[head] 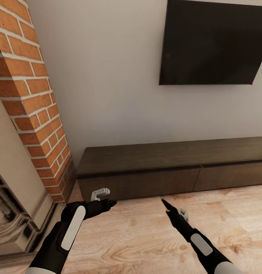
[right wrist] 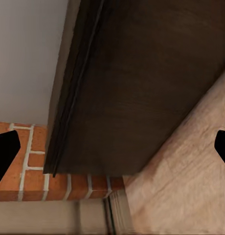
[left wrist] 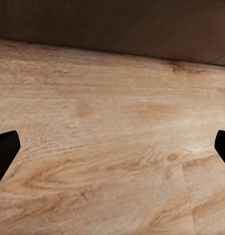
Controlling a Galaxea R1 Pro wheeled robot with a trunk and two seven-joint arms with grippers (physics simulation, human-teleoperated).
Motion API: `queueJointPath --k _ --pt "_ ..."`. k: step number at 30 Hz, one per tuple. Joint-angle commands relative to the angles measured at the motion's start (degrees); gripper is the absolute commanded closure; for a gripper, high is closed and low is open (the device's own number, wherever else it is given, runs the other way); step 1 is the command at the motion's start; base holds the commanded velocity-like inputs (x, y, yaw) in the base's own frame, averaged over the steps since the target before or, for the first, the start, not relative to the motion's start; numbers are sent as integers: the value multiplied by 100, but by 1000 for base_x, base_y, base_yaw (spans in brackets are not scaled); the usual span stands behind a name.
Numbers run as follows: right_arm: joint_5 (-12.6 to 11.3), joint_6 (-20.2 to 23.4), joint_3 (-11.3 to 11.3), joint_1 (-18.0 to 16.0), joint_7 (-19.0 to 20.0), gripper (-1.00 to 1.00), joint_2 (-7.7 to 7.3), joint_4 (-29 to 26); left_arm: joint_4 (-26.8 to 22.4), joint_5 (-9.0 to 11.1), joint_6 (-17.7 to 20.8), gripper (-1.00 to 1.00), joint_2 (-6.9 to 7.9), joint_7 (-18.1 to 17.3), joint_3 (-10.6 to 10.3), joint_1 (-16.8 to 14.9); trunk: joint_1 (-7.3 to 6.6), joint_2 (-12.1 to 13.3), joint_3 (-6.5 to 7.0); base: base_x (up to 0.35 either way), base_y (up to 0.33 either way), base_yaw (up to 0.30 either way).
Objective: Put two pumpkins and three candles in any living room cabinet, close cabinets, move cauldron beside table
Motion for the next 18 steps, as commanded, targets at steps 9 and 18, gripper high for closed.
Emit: queueJointPath --k 9,18 --pt "-49 -24 -549 40 72 -100 7 364 -5 52 20 -100 3 53 -10 -3 -1 -2 -5 151 0 0" --pt "-49 -33 -990 40 33 -100 -6 741 -34 52 71 -100 7 53 -55 -3 -1 -2 -5 320 0 0"
